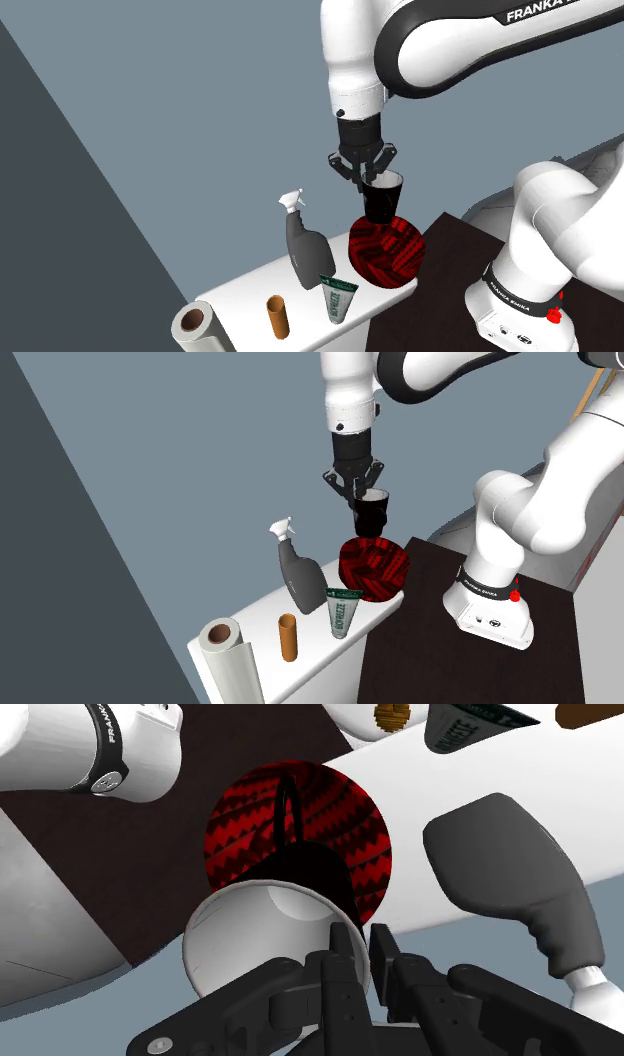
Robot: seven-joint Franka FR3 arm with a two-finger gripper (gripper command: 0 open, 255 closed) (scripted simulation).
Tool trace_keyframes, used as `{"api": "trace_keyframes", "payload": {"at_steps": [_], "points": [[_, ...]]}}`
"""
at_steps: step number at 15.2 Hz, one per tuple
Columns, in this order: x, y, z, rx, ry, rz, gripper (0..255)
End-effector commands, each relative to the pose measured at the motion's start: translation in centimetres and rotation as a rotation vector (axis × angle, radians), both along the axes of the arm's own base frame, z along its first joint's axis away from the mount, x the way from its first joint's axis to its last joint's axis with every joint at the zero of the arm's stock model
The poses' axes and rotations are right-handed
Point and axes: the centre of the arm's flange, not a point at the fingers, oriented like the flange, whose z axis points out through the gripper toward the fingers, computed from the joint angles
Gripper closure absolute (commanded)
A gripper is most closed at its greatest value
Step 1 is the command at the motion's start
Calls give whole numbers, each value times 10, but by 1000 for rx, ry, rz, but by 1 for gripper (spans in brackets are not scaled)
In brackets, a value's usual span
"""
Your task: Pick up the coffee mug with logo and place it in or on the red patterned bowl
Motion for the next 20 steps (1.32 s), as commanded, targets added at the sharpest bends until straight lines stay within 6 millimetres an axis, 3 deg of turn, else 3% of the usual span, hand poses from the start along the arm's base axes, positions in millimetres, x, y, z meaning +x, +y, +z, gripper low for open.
{"api": "trace_keyframes", "payload": {"at_steps": [1,2,20], "points": [[-14,-23,2,0,0,0,255],[-22,-35,3,0,0,0,255],[-22,-35,-92,0,0,0,255]]}}
